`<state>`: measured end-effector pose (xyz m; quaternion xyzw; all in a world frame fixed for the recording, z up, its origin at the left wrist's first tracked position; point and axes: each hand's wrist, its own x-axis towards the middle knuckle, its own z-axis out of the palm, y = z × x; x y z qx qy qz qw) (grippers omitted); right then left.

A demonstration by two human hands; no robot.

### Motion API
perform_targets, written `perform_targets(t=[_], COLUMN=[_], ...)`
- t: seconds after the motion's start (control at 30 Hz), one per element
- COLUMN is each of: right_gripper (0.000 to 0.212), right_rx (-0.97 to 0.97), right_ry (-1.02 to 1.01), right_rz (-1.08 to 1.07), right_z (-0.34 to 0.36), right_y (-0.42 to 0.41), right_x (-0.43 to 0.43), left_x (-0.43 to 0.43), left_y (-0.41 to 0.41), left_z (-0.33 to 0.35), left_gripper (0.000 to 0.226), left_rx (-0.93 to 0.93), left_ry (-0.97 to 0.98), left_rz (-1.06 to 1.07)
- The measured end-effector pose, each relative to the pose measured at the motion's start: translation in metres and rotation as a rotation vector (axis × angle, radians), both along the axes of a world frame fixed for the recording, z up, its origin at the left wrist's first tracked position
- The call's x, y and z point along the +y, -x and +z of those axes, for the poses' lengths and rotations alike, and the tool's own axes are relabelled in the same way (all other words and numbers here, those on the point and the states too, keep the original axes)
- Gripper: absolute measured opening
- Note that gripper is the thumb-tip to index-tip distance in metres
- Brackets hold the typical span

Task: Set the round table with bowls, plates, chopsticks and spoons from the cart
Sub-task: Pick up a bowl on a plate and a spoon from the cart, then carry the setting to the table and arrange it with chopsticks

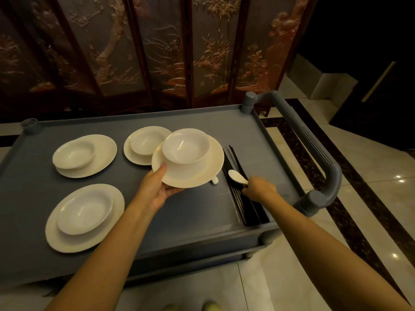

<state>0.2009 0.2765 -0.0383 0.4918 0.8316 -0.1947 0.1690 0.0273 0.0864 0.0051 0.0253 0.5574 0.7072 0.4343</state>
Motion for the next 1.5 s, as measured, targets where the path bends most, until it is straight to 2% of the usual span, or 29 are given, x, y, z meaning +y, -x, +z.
perform_targets(t=[0.13,0.37,0.5,0.57,0.63,0.73,0.93,1.13,1.3,1.5], right_gripper=[0.030,0.027,0.025,0.016,0.008,0.015,0.023,0.032,0.020,0.005], right_rx=[0.024,0.181,0.295,0.413,0.622,0.830,1.050,1.136,1.202,1.176], right_ry=[-0.039,-0.025,-0.061,0.007,0.173,0.265,0.247,0.058,-0.004,-0.191], right_rz=[0.044,0.058,-0.016,-0.093,-0.232,-0.383,-0.641,-0.846,-1.047,-1.228], right_z=[-0.004,-0.004,0.015,0.030,0.046,0.070,0.101,0.114,0.109,0.105], right_y=[-0.006,-0.025,-0.030,-0.034,-0.041,-0.053,-0.081,-0.115,-0.163,-0.231], right_x=[0.001,0.002,0.009,0.012,0.011,0.006,-0.016,-0.063,-0.114,-0.188], left_x=[0.004,0.015,0.022,0.028,0.035,0.047,0.072,0.077,0.068,0.048], left_y=[-0.003,-0.016,-0.023,-0.027,-0.031,-0.037,-0.059,-0.095,-0.133,-0.203], left_z=[0.003,0.011,0.021,0.028,0.034,0.041,0.047,0.054,0.049,0.044], left_gripper=[0.037,0.032,0.023,0.021,0.017,0.016,0.031,0.023,0.036,0.042], left_rx=[0.005,0.031,0.067,0.083,0.086,0.076,0.085,0.067,0.085,0.081], left_ry=[-0.004,-0.019,-0.038,-0.050,-0.061,-0.066,-0.041,-0.051,-0.050,-0.054], left_rz=[0.010,0.011,-0.001,-0.019,-0.044,-0.095,-0.328,-0.644,-0.896,-1.151])
